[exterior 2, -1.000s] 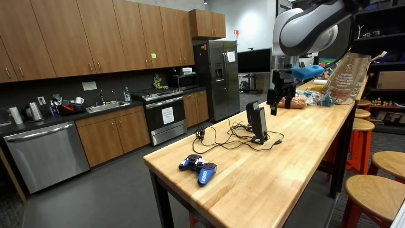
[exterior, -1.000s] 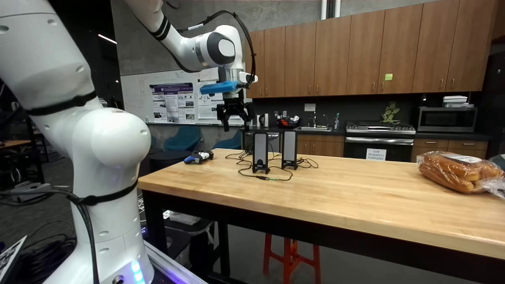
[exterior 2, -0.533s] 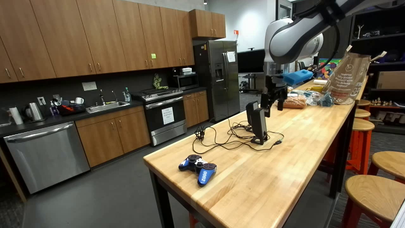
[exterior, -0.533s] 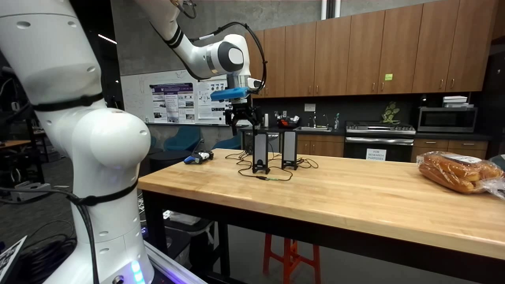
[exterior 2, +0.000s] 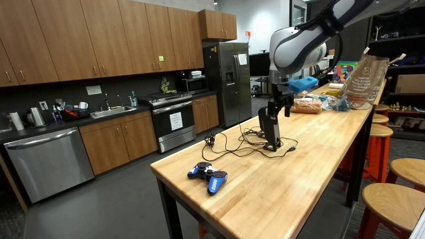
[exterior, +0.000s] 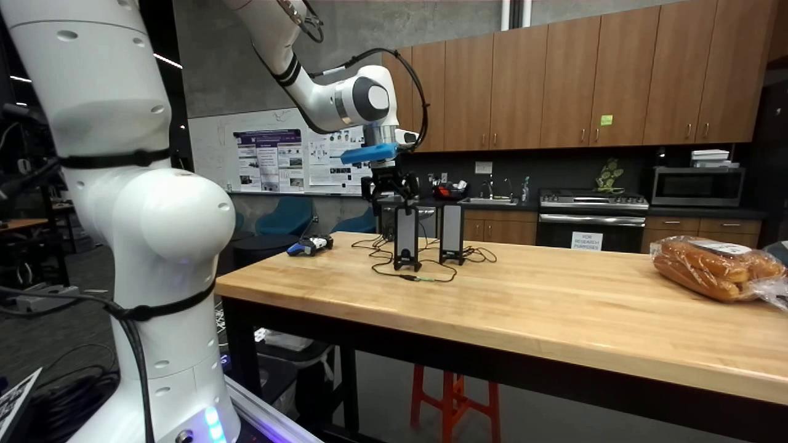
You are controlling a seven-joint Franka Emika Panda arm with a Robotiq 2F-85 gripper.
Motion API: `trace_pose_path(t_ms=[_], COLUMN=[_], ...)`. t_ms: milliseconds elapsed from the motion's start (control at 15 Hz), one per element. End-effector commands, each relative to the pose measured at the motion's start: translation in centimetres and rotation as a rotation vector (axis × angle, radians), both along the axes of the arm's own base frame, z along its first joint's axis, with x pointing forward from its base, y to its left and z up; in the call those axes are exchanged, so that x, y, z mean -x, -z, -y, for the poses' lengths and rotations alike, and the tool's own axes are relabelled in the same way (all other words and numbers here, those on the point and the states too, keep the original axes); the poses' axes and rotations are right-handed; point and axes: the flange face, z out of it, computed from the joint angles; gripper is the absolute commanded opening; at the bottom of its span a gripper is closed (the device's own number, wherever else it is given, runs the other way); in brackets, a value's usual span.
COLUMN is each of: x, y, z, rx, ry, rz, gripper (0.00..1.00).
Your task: Move the speaker on the left, forwards
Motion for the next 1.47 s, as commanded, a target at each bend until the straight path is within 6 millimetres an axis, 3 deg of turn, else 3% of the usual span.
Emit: trace_pose_path(t_ms=[0, 600, 933, 1000, 1067, 1333, 1400], x=[-1.9, -4.8, -5.5, -5.6, -5.6, -5.6, -5.6], y=[-0.1, 0.5, 0.9, 1.0, 1.1, 1.2, 1.2], z=[0.4, 2.0, 1.8, 1.8, 1.7, 1.6, 1.6], rx=[0.022, 0.052, 0.046, 0.044, 0.041, 0.044, 0.044], ry=[-0.013, -0.002, -0.01, -0.013, -0.02, -0.031, -0.033], rz=[0.012, 0.008, -0.003, -0.005, -0.009, -0.014, -0.013], gripper=[1.0, 1.0, 1.0, 0.83, 0.74, 0.46, 0.46])
